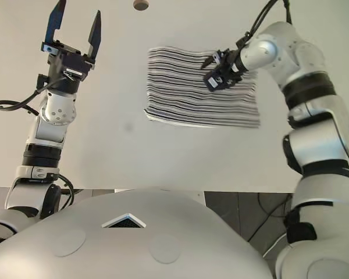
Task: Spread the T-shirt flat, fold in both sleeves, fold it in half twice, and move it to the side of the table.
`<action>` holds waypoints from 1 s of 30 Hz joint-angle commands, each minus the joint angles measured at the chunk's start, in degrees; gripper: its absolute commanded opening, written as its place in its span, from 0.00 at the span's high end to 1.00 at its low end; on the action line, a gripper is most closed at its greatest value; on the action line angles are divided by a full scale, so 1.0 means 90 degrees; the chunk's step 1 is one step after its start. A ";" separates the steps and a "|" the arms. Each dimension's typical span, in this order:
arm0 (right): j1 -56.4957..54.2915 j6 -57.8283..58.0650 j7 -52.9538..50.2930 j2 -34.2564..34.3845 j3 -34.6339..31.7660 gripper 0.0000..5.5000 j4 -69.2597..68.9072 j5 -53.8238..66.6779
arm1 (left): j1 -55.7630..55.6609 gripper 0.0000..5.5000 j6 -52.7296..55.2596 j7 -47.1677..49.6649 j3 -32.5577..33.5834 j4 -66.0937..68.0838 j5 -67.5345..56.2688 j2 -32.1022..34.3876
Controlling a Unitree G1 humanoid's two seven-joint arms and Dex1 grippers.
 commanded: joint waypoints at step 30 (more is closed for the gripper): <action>0.1394 0.2995 0.0086 0.0030 -0.0096 0.36 0.0232 0.1034 | 0.0041 0.50 0.0659 -0.0432 -0.0389 -0.0312 0.0340 0.0191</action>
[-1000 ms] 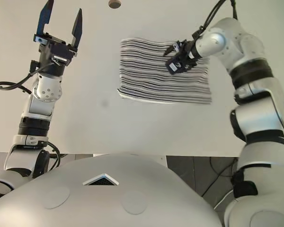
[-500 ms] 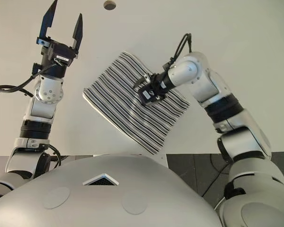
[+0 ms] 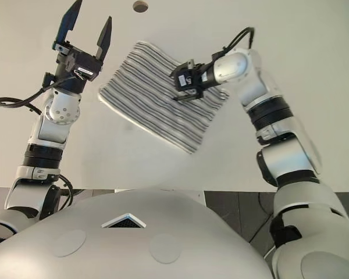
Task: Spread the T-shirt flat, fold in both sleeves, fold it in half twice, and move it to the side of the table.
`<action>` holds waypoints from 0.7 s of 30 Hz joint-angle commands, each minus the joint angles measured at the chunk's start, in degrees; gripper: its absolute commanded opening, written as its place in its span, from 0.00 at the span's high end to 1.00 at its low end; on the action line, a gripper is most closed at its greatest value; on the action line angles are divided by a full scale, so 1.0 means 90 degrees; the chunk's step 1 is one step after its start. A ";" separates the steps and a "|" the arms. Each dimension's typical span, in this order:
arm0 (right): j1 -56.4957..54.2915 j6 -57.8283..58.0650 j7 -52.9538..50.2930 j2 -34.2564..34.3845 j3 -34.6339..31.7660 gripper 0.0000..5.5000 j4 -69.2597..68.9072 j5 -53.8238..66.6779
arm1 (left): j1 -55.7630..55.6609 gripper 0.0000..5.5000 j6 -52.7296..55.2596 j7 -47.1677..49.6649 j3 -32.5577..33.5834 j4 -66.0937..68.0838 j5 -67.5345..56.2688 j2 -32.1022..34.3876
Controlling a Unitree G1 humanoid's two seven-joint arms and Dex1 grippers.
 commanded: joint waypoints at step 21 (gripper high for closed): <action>0.1297 0.4809 0.0158 0.0950 -0.0551 0.36 -0.2328 0.1702 | 0.0305 0.50 0.0134 -0.0397 -0.0253 -0.0420 0.0528 0.0550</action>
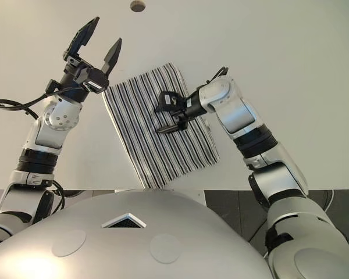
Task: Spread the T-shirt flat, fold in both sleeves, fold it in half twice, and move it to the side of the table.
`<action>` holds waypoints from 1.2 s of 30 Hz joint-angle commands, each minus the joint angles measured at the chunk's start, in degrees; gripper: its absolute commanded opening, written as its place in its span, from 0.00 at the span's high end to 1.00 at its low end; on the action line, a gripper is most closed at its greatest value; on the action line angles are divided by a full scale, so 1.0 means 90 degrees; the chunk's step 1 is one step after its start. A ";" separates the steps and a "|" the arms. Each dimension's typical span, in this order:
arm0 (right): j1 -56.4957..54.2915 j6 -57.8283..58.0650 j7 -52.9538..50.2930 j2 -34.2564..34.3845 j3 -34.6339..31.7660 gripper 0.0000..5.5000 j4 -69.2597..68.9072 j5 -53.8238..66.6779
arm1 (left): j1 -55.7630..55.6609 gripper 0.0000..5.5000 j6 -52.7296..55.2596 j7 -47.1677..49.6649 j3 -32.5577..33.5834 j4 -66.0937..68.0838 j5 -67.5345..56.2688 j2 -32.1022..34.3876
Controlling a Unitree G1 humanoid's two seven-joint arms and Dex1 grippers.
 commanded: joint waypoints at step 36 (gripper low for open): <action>0.1888 0.0857 -0.2417 -0.1255 -0.4587 0.36 -0.2907 0.2452 | 0.2322 0.50 -0.1783 -0.0748 -0.1326 -0.0902 0.3120 0.2136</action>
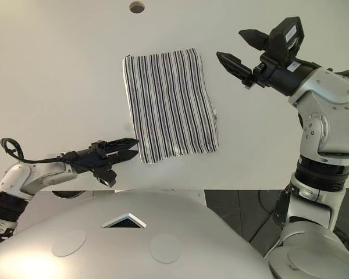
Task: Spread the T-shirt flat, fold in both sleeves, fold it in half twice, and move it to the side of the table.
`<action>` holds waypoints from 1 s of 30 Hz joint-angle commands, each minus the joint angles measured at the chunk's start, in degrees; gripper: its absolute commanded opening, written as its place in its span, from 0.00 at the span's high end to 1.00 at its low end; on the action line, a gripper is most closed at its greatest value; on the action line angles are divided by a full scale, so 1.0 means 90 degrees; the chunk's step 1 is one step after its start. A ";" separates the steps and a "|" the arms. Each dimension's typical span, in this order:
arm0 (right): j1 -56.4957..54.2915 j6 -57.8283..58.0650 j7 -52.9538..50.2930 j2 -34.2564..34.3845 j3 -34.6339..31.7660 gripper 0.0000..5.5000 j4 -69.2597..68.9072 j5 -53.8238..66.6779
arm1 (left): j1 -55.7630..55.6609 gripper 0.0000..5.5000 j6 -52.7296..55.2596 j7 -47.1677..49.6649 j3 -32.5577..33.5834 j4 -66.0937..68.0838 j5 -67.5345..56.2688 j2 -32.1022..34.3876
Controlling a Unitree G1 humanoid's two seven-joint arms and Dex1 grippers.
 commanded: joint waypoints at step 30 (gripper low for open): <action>0.0023 -0.0652 -0.0120 -0.0234 0.0711 0.35 0.0304 -0.0283 | -0.0985 0.67 -0.0035 -0.1323 -0.1361 0.0890 -0.1405 0.0086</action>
